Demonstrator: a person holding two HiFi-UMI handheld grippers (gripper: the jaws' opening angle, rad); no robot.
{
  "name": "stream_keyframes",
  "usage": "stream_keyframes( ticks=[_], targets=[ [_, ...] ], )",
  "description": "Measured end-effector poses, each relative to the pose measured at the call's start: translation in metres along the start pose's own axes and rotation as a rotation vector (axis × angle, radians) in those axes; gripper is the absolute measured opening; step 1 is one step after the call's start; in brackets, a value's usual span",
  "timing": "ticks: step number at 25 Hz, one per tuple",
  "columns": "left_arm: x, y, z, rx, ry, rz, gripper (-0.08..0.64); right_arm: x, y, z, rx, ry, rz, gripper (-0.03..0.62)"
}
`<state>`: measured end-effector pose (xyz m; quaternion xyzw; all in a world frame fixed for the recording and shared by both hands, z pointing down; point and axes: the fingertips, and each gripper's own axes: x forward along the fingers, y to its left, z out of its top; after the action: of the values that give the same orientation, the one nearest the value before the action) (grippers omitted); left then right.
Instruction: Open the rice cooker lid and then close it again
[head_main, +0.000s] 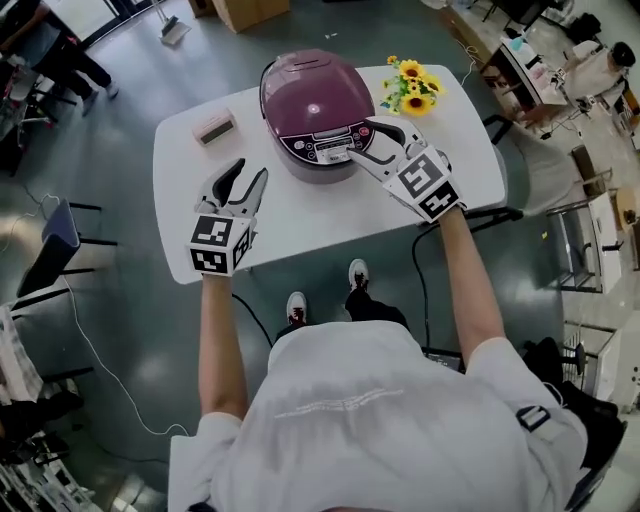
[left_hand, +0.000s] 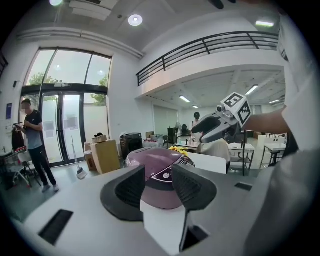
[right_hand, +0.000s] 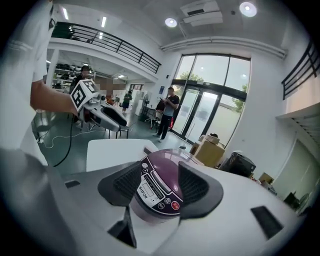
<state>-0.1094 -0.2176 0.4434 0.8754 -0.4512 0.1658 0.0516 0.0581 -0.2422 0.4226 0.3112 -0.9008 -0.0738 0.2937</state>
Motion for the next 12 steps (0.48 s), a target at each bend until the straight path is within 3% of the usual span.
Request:
stream_keyframes(
  ticks=[12],
  targets=[
    [0.003,0.011,-0.034,-0.114,0.058,0.163,0.183,0.077,0.008,-0.043,-0.173,0.100,0.248,0.204]
  ],
)
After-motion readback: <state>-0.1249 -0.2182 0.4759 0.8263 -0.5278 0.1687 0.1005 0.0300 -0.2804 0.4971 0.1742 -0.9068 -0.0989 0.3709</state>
